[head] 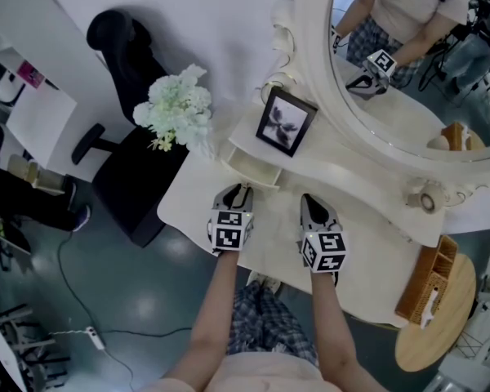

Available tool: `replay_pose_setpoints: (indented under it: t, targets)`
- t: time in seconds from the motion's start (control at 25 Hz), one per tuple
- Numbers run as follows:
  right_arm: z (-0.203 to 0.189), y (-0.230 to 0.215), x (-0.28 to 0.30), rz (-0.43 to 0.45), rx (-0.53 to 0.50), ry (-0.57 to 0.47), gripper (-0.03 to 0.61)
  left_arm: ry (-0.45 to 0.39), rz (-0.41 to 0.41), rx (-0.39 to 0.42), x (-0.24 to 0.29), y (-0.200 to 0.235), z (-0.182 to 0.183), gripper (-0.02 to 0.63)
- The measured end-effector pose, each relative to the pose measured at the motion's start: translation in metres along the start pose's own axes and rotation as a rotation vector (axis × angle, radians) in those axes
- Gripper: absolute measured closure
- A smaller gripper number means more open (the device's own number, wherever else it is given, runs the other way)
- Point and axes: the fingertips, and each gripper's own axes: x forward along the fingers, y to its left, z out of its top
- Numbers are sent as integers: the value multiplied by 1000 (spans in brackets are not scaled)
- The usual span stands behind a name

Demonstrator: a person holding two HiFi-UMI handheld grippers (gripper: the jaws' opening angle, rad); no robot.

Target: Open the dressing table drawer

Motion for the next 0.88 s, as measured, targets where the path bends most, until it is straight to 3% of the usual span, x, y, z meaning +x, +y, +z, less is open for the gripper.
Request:
replay_pose_setpoints:
  t: [0.08, 0.24, 0.56, 0.88]
  targets:
    - [1, 0, -2, -2, 0, -3, 563, -23, -1, 2, -2, 0, 3, 481]
    - [3, -5, -9, -16, 7, -13, 563, -78, -7, 1, -11, 2, 13, 368]
    - [11, -14, -25, -46, 32, -39, 563, -129, -12, 5, -35, 0, 31, 354]
    - [44, -32, -78, -121, 62, -136, 563, -217, -73, 10, -76, -28, 77, 361]
